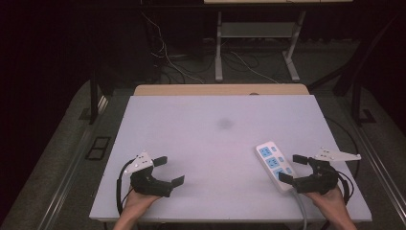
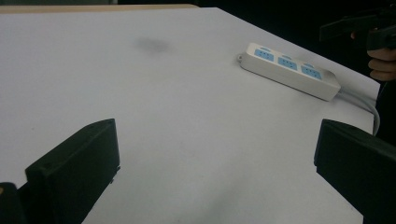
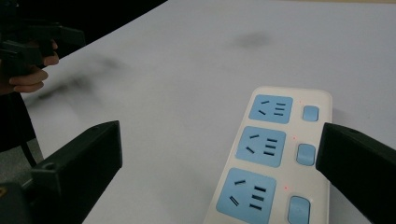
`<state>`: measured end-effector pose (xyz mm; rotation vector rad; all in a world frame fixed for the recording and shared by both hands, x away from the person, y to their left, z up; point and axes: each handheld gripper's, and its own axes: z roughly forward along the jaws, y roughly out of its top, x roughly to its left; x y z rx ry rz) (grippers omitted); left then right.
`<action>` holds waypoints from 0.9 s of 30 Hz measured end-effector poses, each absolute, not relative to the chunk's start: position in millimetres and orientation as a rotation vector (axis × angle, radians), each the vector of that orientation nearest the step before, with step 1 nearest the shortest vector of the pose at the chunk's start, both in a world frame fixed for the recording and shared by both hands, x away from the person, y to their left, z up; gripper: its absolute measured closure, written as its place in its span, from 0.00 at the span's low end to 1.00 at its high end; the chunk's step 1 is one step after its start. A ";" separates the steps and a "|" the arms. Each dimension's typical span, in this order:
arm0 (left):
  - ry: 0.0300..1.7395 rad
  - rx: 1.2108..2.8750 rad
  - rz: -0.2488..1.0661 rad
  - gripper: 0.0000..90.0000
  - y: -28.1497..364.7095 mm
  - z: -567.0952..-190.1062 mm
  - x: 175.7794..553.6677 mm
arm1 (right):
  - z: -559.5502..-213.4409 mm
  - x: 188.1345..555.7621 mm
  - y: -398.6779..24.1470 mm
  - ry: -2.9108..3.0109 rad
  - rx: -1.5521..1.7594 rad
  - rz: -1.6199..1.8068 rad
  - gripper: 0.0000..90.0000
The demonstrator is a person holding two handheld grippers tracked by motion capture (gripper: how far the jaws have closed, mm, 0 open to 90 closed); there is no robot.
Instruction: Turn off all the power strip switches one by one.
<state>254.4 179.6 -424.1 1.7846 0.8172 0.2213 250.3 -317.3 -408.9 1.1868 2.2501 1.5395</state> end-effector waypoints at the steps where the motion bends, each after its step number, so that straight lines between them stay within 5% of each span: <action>1: 0.817 1.784 0.221 0.00 179.5 -424.3 254.7 | -409.1 250.5 -316.5 2.255 1.183 1.535 0.00; 27: 0.808 1.804 0.230 0.00 175.3 -426.3 257.0 | -407.6 252.3 -311.3 2.301 1.169 1.484 0.00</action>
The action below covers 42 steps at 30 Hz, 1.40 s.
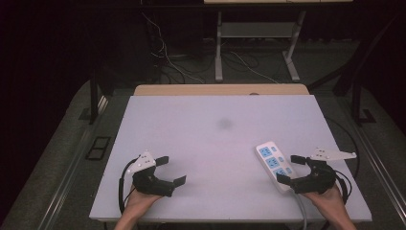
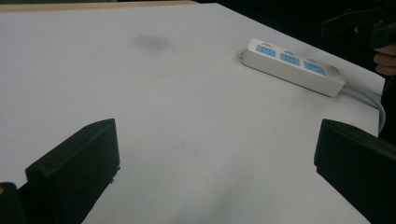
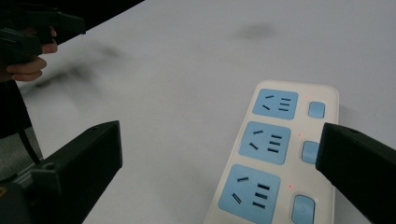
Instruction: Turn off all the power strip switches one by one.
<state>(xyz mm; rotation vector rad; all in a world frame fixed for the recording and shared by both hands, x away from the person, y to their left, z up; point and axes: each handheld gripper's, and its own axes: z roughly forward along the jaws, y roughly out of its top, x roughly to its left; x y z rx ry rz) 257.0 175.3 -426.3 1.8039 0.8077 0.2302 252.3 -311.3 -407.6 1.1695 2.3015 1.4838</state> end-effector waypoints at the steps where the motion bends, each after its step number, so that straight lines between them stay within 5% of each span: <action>1: 0.812 1.803 0.230 0.00 175.2 -426.5 257.4 | -407.6 252.3 -311.3 2.301 1.169 1.484 0.00; 42: 0.810 1.806 0.185 0.00 172.0 -429.8 257.9 | -393.0 281.1 -321.7 2.529 1.255 1.180 0.00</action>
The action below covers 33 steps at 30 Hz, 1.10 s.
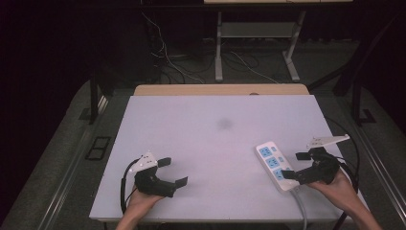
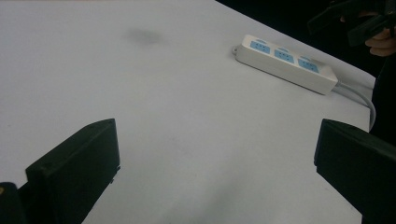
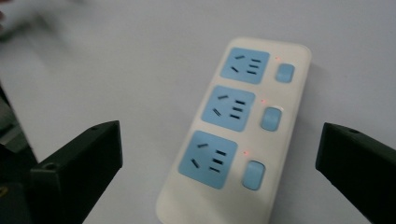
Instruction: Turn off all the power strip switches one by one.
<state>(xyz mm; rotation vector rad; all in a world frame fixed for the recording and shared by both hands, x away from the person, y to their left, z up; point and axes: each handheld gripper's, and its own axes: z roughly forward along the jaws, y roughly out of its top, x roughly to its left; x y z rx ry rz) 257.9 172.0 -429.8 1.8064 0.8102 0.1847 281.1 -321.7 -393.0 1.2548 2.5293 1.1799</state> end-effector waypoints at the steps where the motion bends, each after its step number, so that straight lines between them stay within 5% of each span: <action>1: 0.815 1.807 0.186 0.00 172.3 -430.1 258.1 | -392.6 282.6 -320.6 2.534 1.255 1.135 0.00; 25: 0.827 1.801 0.194 0.00 174.6 -430.8 259.3 | -378.0 300.2 -323.9 2.721 1.025 0.925 0.00; 33: 0.831 1.799 0.200 0.00 175.1 -430.9 258.9 | -382.0 305.2 -328.3 2.798 1.016 0.907 0.30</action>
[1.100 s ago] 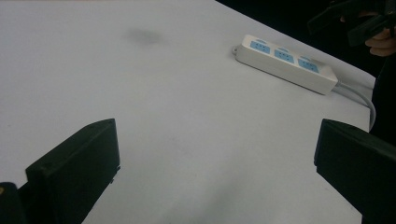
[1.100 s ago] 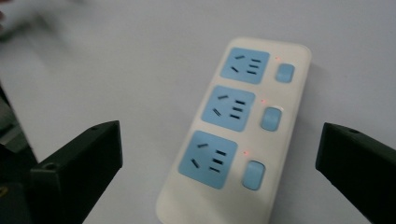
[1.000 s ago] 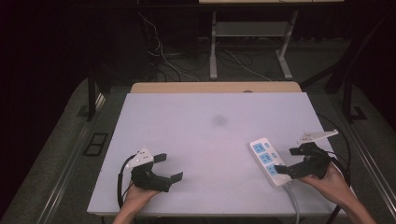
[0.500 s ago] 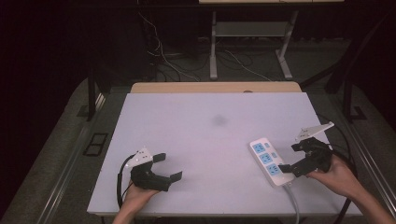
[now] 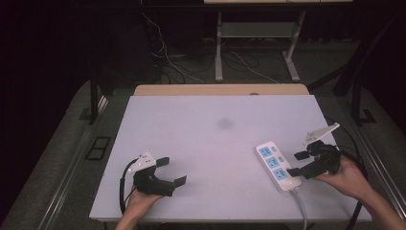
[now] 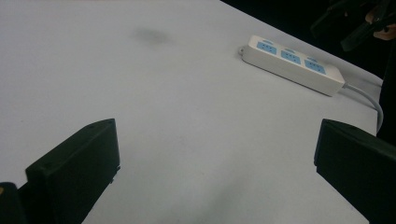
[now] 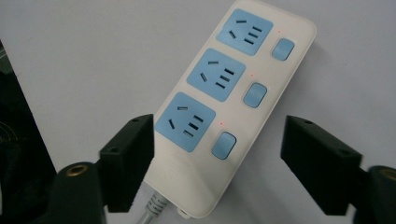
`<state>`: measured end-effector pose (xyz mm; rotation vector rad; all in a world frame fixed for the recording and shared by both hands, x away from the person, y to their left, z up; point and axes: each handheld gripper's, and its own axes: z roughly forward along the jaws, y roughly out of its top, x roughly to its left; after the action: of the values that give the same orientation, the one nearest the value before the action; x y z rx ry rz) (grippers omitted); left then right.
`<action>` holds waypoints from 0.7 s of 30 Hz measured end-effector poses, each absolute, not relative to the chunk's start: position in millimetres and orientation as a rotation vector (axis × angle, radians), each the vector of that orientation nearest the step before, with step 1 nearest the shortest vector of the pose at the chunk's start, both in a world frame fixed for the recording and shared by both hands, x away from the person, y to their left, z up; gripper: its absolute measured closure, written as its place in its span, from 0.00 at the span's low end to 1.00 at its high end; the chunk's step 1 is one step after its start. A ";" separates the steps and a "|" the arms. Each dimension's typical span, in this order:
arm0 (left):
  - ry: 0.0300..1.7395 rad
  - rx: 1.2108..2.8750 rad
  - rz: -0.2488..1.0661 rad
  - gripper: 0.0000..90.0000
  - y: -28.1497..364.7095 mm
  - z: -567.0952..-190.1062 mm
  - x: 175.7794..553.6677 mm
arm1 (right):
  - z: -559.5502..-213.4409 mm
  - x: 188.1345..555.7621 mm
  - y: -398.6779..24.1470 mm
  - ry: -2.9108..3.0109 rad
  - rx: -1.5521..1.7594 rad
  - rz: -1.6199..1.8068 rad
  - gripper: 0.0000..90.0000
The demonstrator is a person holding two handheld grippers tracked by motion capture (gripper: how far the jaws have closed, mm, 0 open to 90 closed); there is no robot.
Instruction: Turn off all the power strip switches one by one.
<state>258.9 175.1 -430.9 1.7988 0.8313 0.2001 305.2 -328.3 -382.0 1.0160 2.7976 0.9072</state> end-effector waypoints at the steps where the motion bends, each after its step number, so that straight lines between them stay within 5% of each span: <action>1: 0.831 1.800 0.204 0.00 175.2 -431.0 258.9 | -383.2 306.2 -328.7 2.807 1.018 0.898 0.33; 16: 0.825 1.803 0.219 0.00 175.1 -430.9 258.1 | -394.5 314.5 -327.9 2.847 1.046 0.870 0.88; 21: 0.823 1.808 0.223 0.00 175.5 -431.1 258.3 | -397.1 317.0 -324.8 2.856 1.026 0.873 0.99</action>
<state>258.3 175.5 -431.1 1.8082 0.8228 0.2228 317.0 -324.8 -397.1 1.0255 2.8557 0.8725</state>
